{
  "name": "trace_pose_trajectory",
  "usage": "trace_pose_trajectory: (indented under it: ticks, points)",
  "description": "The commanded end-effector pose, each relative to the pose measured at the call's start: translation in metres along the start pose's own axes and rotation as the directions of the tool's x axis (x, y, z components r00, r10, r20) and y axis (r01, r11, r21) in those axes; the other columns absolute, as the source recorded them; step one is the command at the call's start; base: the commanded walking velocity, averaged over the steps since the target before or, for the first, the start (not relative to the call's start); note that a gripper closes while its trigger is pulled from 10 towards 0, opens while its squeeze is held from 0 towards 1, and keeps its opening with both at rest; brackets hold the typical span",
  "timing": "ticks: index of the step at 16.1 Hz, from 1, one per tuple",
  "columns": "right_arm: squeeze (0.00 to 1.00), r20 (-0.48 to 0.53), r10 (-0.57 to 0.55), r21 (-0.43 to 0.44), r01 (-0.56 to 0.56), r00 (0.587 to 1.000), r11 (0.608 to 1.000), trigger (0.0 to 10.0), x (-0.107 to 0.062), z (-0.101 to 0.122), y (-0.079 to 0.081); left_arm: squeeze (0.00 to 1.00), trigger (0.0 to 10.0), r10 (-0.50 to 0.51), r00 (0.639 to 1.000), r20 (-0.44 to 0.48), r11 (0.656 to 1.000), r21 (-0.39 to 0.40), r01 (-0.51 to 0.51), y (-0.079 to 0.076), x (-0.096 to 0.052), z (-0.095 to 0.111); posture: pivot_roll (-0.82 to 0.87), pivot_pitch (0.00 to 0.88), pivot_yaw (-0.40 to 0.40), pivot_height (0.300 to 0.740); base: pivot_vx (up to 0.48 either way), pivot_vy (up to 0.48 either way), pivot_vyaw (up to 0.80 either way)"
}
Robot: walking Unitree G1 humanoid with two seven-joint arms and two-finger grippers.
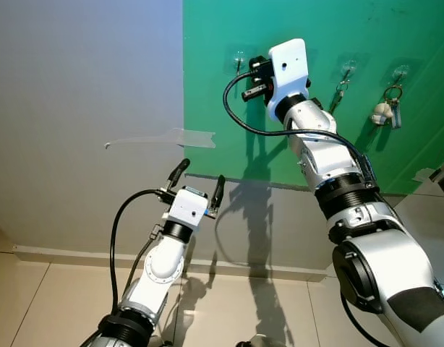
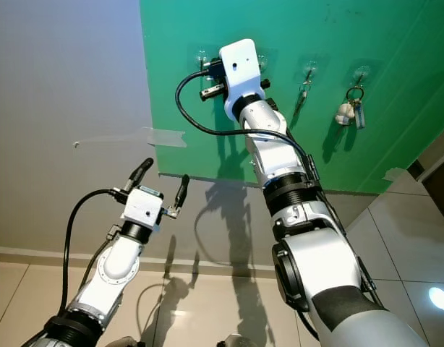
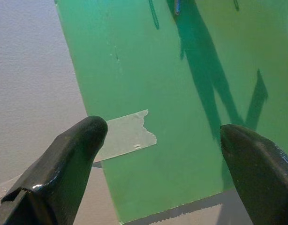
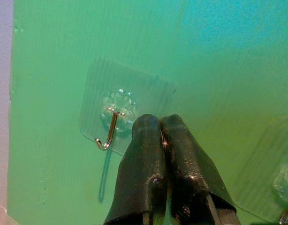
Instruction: Hang keys on a hook
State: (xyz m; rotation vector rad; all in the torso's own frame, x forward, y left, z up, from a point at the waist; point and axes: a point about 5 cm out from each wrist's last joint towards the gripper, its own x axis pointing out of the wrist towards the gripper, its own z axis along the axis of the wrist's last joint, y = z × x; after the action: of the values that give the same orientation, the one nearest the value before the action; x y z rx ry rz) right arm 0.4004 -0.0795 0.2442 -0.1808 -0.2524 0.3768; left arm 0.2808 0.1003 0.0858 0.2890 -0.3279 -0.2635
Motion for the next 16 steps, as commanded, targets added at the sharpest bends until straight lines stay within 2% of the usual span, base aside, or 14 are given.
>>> trace_pose_trajectory:
  ticks: [1,8,11,16]
  points:
    - [0.00,0.117,0.009,-0.019,-0.007,0.993,1.000,0.0,0.007,0.032,-0.002,0.00,10.0,-0.015,1.000,0.004,1.000,0.005,0.015,-0.003,0.004,0.001,-0.06,0.000,-0.089,0.723,0.000,0.000,0.00]
    - [0.00,0.126,0.041,-0.001,-0.041,0.991,0.999,0.0,-0.005,0.038,-0.008,0.00,10.0,-0.019,1.000,-0.001,1.000,0.002,0.019,-0.008,0.005,0.000,-0.07,0.000,-0.097,0.723,0.000,0.000,0.00]
    - [0.00,0.116,0.075,-0.024,-0.073,0.990,0.997,0.0,-0.009,0.040,-0.007,0.00,10.0,-0.022,1.000,-0.004,1.000,-0.001,0.022,-0.010,0.004,-0.001,-0.08,0.000,-0.102,0.723,0.000,0.000,0.00]
    - [0.00,0.061,0.086,0.002,-0.086,0.994,0.996,0.0,-0.018,0.026,-0.002,0.00,10.0,-0.022,1.000,-0.006,1.000,-0.004,0.022,-0.012,0.001,0.000,-0.08,0.000,-0.102,0.723,0.000,0.000,0.00]
